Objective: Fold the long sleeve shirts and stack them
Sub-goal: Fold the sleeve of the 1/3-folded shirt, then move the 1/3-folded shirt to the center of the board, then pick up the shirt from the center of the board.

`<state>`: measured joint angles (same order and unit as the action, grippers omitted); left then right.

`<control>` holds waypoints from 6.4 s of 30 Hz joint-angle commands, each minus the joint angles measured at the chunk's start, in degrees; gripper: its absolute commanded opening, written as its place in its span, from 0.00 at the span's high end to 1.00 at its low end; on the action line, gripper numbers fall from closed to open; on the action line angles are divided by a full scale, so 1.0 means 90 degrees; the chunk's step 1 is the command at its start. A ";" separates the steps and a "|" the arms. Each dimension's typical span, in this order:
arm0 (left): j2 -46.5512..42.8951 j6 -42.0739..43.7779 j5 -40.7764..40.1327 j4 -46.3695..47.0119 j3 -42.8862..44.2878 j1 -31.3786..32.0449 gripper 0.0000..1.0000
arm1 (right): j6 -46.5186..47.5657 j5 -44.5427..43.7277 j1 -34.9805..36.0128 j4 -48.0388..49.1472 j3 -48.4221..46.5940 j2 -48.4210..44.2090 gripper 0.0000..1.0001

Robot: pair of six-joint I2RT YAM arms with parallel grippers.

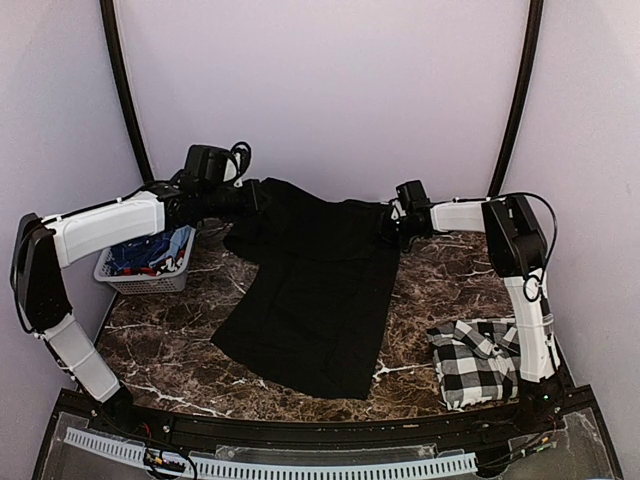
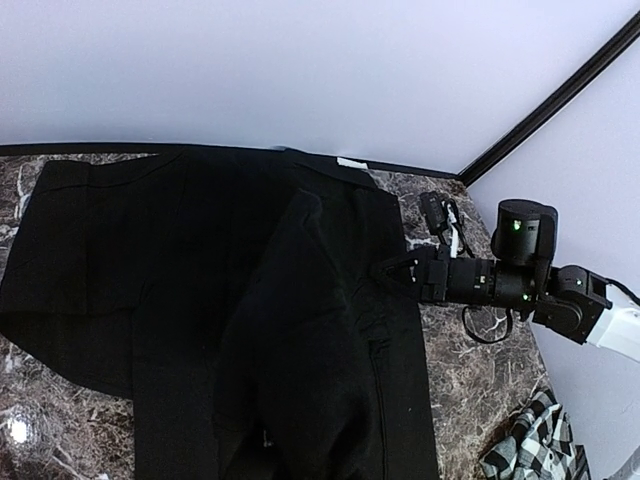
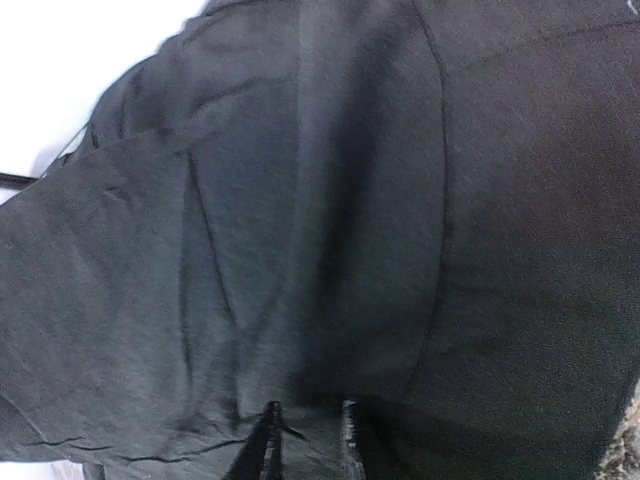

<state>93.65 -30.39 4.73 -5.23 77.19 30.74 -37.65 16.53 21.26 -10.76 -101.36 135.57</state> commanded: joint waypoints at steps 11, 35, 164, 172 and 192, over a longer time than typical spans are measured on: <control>-0.1129 -0.0519 -0.0822 0.0558 -0.1186 0.0510 1.00 | -0.0025 0.0288 -0.0125 -0.0134 -0.0690 0.0514 0.70; 0.1150 0.0571 0.2555 -0.0366 0.0161 0.1451 1.00 | 0.0499 -0.0025 -0.0164 -0.0550 -0.0077 -0.1382 0.71; 0.1862 -0.0840 0.1016 -0.2490 -0.0162 0.2287 0.70 | 0.1449 -0.0961 0.0644 -0.0214 0.3239 -0.2447 0.73; 0.0315 -0.1468 0.0553 -0.2546 -0.1515 0.2282 0.58 | 0.1517 -0.1282 0.1608 -0.0434 0.3926 -0.3876 0.69; -0.1263 -0.1690 0.1450 -0.1841 -0.4057 0.2287 0.51 | 0.0595 -0.2122 0.4372 -0.1178 0.5270 -0.5299 0.67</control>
<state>84.07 -46.48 13.72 -24.16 42.39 51.29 -29.50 0.95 59.02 -19.81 -54.04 89.97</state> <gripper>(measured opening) 0.508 0.331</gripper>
